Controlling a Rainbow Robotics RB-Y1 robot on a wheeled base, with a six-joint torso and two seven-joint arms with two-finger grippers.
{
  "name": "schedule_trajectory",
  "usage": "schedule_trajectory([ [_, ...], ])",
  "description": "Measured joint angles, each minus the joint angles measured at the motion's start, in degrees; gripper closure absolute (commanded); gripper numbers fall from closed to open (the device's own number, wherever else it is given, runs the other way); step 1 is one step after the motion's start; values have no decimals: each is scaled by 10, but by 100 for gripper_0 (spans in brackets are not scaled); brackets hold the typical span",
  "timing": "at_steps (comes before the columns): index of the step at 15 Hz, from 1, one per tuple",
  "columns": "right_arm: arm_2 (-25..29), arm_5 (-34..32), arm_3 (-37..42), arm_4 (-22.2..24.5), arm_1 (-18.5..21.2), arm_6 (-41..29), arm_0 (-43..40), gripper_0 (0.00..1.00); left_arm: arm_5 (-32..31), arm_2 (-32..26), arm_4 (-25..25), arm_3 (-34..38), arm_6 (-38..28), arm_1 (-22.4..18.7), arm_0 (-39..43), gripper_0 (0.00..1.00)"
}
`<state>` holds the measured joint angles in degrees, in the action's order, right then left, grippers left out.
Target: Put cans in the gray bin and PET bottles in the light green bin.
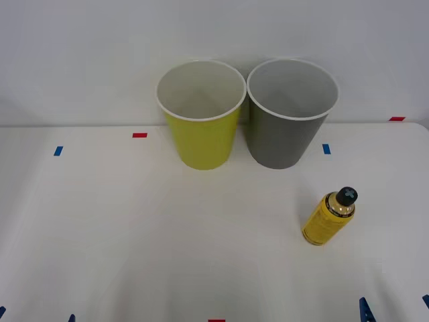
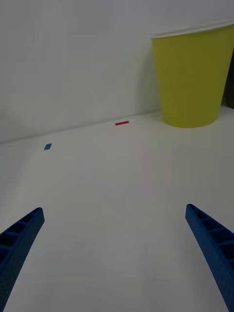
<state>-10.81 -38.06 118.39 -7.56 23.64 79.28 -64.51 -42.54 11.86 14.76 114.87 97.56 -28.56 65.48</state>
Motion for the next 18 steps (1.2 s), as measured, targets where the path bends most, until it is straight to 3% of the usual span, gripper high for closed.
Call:
schedule_trajectory([
  [18, 0, 0, 0, 0, 0, 0, 0, 0, 0, 0, 0, 0, 0, 0, 0, 0],
])
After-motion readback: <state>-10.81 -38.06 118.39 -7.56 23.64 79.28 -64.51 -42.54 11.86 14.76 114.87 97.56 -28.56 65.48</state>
